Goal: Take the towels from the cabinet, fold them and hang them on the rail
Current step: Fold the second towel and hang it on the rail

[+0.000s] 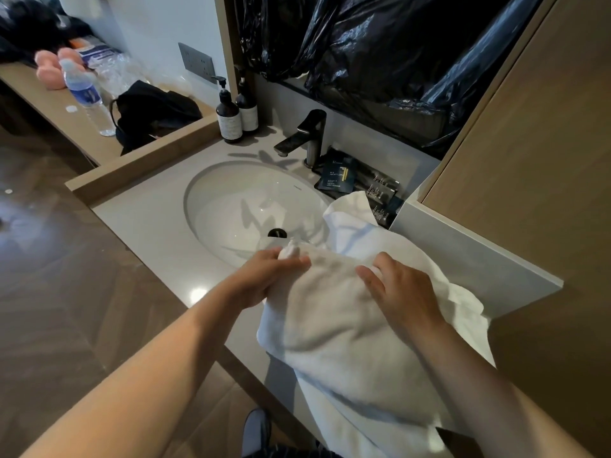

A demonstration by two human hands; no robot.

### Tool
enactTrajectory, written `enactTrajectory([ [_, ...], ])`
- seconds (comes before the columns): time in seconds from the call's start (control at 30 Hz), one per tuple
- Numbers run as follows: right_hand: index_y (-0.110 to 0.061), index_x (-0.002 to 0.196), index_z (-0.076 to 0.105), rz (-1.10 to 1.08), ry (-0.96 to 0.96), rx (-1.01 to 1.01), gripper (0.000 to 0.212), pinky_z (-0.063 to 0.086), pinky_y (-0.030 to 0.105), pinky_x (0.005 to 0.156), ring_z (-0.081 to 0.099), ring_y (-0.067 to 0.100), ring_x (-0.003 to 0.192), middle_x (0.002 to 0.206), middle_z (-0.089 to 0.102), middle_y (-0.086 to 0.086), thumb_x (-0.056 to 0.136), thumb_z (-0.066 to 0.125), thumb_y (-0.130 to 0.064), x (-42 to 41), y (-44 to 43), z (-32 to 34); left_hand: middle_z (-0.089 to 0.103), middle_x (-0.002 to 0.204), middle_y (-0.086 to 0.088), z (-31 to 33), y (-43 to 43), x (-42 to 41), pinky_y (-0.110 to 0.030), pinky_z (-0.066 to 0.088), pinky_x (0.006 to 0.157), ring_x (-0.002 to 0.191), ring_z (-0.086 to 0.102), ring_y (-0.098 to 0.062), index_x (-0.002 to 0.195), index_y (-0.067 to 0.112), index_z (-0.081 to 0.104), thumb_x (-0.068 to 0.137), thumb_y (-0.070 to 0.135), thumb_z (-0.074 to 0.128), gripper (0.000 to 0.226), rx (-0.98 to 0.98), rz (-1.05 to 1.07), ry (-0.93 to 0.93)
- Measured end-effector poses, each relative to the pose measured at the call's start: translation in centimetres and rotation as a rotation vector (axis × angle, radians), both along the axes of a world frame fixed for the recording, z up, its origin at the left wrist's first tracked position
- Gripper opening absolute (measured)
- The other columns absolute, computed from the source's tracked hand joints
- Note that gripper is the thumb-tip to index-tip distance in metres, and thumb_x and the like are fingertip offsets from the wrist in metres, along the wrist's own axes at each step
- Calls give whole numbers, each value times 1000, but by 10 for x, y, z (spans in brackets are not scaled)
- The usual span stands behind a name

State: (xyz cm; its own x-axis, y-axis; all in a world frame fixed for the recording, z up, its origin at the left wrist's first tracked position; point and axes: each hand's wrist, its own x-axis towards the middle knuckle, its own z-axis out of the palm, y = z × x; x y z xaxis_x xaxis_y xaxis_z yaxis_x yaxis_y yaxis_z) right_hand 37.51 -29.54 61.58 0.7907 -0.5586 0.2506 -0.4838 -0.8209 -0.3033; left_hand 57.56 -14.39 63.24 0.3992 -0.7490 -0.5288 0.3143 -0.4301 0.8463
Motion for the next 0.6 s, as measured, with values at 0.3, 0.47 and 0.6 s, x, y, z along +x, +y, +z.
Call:
enactTrajectory([
  [0.3,-21,81,59,-15,-185,475,50,46,34,66,57,13,69,71,63,-4,75,62,-71,-9,1,61,53,79,4,72,-28,-33,-26,42,65,69,47,-6,92,20,47,89,31,66,23,-306,-26,-842],
  [0.47,-34,75,60,-16,-343,423,32,37,18,56,51,-1,61,67,58,-17,85,56,-64,-31,-7,102,70,83,9,101,-31,-37,-18,51,69,75,65,-1,121,36,45,74,58,72,59,-232,-213,-738],
  [0.6,-43,101,63,-148,-388,459,39,45,19,63,61,-2,81,88,66,-21,78,48,-71,-73,-18,135,59,79,-10,110,-32,-46,-28,40,65,71,54,-16,93,5,65,64,76,67,77,-132,-533,-778],
])
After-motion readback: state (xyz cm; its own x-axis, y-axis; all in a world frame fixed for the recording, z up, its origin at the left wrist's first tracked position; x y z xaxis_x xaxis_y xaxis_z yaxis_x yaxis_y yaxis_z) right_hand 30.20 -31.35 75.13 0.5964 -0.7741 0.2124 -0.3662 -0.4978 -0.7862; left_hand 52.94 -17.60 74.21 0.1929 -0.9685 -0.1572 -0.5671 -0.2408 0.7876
